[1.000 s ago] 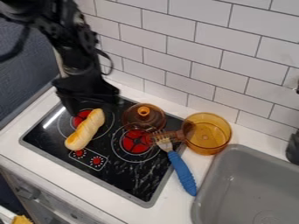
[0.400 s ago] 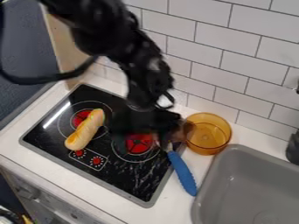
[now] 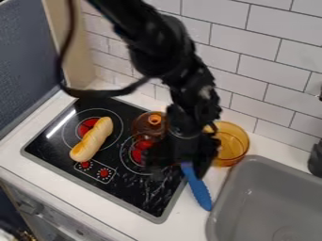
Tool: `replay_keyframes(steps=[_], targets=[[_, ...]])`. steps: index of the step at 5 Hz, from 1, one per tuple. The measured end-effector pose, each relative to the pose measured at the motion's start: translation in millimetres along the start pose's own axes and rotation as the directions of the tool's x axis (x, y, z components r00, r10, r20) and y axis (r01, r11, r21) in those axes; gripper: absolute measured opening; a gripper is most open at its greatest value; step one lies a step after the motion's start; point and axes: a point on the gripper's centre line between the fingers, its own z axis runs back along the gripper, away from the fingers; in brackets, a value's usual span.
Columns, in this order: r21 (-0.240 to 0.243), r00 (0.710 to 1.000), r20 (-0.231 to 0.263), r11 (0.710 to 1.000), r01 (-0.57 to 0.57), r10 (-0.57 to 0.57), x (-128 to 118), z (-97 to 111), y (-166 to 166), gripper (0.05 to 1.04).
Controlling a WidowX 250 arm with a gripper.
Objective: Moved the blue fork to the left burner
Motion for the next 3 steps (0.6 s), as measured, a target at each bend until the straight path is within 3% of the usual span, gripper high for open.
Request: replay_keyframes(steps=[3], targets=[[0.047, 0.998, -0.029, 0.998, -0.045, 0.046, -6, -43, -30, 1.001]])
